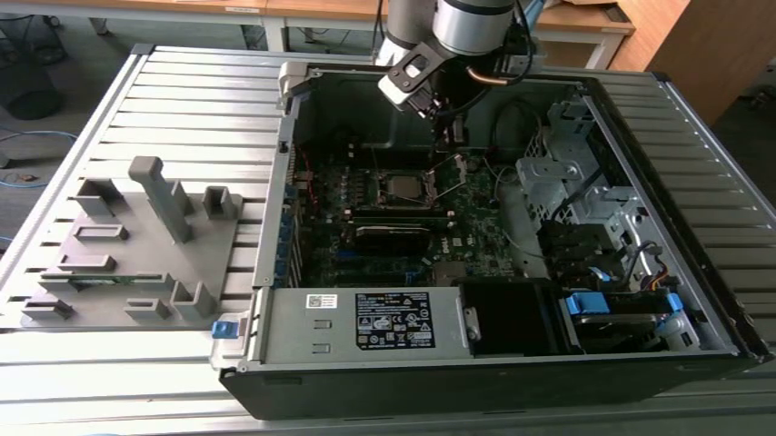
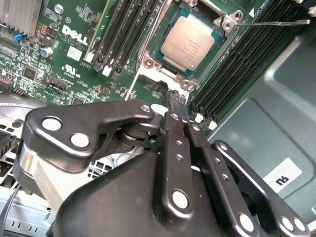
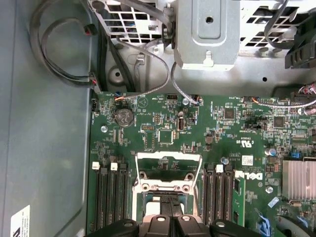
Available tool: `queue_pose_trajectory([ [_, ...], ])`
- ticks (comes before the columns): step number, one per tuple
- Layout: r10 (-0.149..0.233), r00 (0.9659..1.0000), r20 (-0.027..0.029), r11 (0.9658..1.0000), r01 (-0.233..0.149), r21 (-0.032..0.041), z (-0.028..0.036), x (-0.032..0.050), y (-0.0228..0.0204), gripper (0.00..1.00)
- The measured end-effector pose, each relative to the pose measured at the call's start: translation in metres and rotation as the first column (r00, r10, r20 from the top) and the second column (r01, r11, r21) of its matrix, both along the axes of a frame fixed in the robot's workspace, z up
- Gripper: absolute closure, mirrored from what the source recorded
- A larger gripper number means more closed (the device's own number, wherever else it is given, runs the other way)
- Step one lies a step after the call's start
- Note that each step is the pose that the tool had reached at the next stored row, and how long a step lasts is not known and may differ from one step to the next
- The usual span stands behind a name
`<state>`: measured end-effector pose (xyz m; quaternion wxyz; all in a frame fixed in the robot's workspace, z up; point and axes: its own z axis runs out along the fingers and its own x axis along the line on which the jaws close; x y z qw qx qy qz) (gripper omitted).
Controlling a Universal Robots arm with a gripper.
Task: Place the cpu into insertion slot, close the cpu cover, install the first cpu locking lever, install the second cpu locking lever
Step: 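Close the cpu cover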
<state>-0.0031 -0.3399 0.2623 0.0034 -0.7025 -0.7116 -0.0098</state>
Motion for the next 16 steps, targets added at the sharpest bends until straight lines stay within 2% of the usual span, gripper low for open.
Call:
queue_pose_trajectory([
  [10, 0.0, 1.0, 0.0, 1.0, 0.0, 0.0001, 0.0, 0.0014, 0.0, 0.89],
  [16, 0.0, 1.0, 0.0, 1.0, 0.0, 0.0001, -0.0001, 0.0077, 0.0001, 0.89],
])
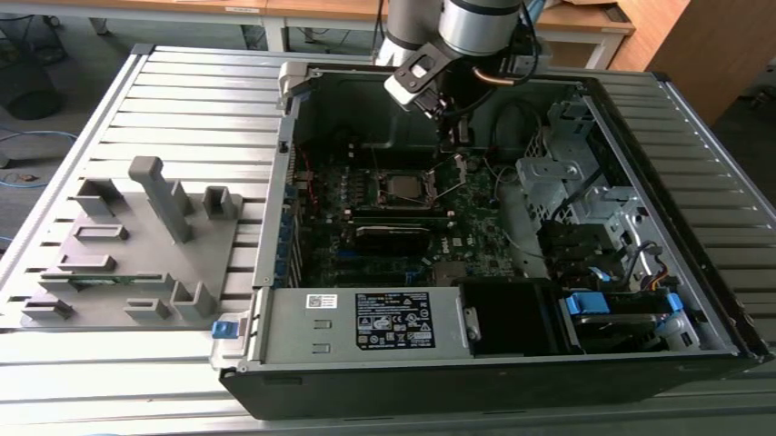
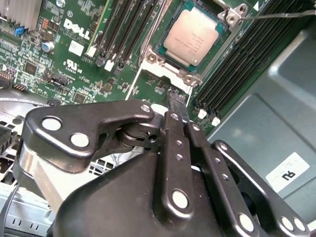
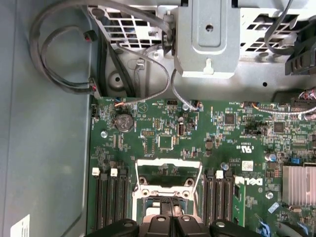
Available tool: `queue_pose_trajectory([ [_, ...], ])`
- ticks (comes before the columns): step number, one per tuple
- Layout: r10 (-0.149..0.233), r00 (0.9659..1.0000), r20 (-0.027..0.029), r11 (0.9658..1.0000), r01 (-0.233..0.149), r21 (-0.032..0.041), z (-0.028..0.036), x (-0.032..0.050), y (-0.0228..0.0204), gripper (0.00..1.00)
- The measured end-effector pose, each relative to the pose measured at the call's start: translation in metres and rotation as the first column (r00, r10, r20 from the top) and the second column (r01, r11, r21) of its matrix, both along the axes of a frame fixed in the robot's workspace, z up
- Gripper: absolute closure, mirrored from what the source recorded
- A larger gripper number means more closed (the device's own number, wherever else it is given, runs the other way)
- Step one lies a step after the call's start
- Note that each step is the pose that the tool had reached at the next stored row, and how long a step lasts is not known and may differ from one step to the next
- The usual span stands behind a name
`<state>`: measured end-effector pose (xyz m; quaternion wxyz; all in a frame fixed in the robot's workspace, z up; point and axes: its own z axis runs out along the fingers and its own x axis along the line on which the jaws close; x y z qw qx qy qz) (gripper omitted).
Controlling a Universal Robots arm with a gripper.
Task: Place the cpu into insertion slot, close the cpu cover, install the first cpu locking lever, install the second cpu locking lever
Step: 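Close the cpu cover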
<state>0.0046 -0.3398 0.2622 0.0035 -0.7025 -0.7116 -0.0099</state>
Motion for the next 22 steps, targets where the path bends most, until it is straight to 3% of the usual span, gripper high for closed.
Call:
queue_pose_trajectory([
  [22, 0.0, 1.0, 0.0, 1.0, 0.0, 0.0, -0.0008, 0.0386, 0.0014, 0.89],
])
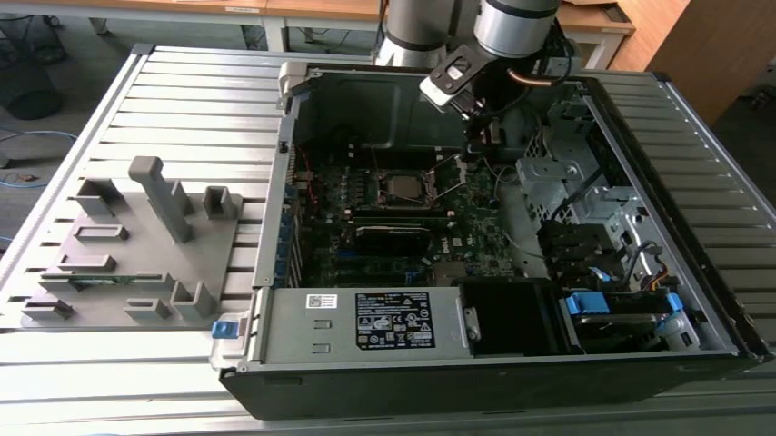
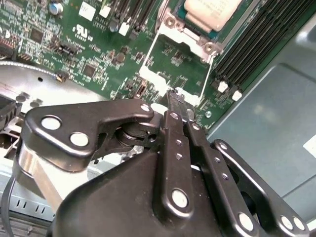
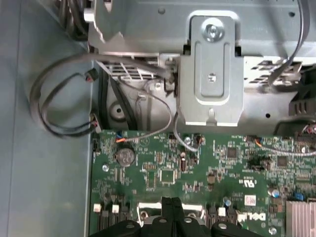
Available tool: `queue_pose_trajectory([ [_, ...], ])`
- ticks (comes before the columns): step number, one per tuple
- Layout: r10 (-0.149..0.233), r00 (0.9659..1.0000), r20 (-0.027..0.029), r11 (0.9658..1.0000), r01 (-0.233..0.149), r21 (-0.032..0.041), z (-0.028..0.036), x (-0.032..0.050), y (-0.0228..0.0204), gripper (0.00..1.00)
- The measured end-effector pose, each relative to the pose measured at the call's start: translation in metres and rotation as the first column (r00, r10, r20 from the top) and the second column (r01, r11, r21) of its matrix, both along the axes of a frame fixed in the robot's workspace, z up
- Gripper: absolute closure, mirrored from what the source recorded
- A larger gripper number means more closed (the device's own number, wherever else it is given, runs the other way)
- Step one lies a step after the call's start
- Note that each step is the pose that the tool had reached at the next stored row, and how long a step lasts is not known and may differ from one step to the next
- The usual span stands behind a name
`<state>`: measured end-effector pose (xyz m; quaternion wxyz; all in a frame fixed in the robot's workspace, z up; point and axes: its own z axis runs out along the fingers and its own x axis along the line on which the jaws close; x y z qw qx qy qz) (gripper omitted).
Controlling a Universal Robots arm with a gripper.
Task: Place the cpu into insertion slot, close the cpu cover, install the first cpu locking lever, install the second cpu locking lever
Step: 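Close the cpu cover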
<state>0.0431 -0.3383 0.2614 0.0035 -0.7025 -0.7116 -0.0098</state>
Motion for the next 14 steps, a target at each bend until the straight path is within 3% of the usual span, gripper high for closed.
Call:
queue_pose_trajectory([
  [7, 0.0, 1.0, 0.0, 1.0, 0.0, -0.0001, -0.0018, 0.0121, 0.0004, 0.89],
  [14, 0.0, 1.0, 0.0, 1.0, 0.0, -0.0001, -0.0138, 0.0152, 0.0008, 0.89],
])
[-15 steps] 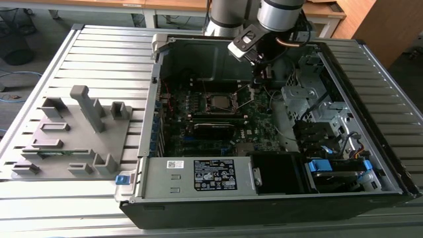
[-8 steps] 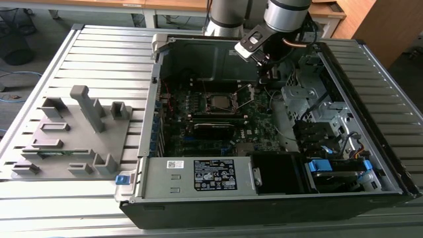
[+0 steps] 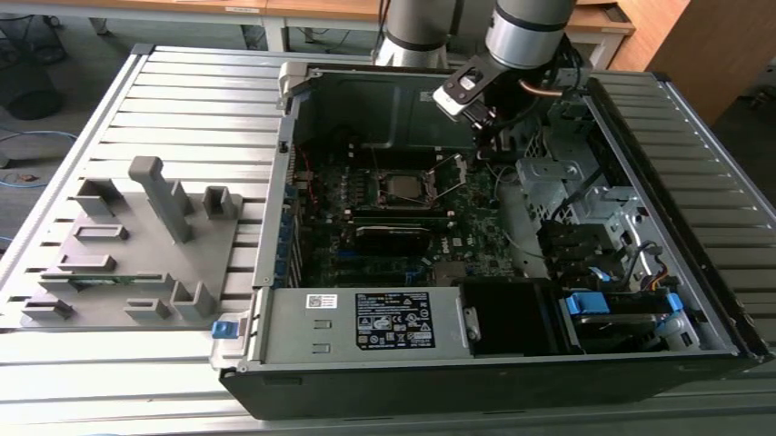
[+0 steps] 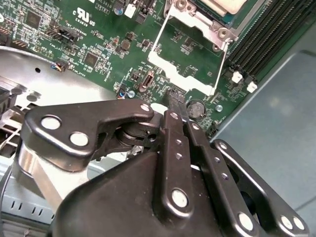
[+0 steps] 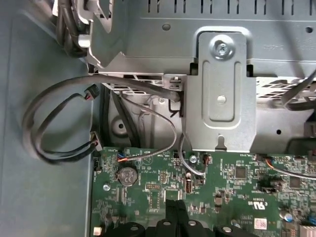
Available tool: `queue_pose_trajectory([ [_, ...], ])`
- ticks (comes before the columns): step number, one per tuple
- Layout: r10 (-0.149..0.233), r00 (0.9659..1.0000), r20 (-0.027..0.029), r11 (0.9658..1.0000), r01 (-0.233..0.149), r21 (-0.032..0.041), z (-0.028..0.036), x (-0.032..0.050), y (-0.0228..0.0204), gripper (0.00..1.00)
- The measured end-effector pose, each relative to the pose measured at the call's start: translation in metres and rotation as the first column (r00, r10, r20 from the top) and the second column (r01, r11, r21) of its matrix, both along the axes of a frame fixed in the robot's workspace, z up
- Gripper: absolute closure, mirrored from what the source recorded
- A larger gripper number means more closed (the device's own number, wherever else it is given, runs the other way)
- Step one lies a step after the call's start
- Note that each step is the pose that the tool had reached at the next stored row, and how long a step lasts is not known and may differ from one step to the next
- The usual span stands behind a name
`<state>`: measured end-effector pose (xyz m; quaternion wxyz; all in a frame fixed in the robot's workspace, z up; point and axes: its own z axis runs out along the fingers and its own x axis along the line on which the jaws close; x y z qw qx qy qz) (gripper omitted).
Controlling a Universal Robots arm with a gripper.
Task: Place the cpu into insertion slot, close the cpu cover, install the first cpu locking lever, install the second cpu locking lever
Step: 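Close the cpu cover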
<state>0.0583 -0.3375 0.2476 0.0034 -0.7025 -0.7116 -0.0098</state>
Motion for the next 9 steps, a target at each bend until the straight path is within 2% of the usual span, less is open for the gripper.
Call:
queue_pose_trajectory([
  [7, 0.0, 1.0, 0.0, 1.0, 0.0, 0.0, -0.0102, 0.0014, 0.0001, 0.89],
  [9, 0.0, 1.0, 0.0, 1.0, 0.0, -0.0002, -0.0115, 0.0014, 0.0001, 0.89],
])
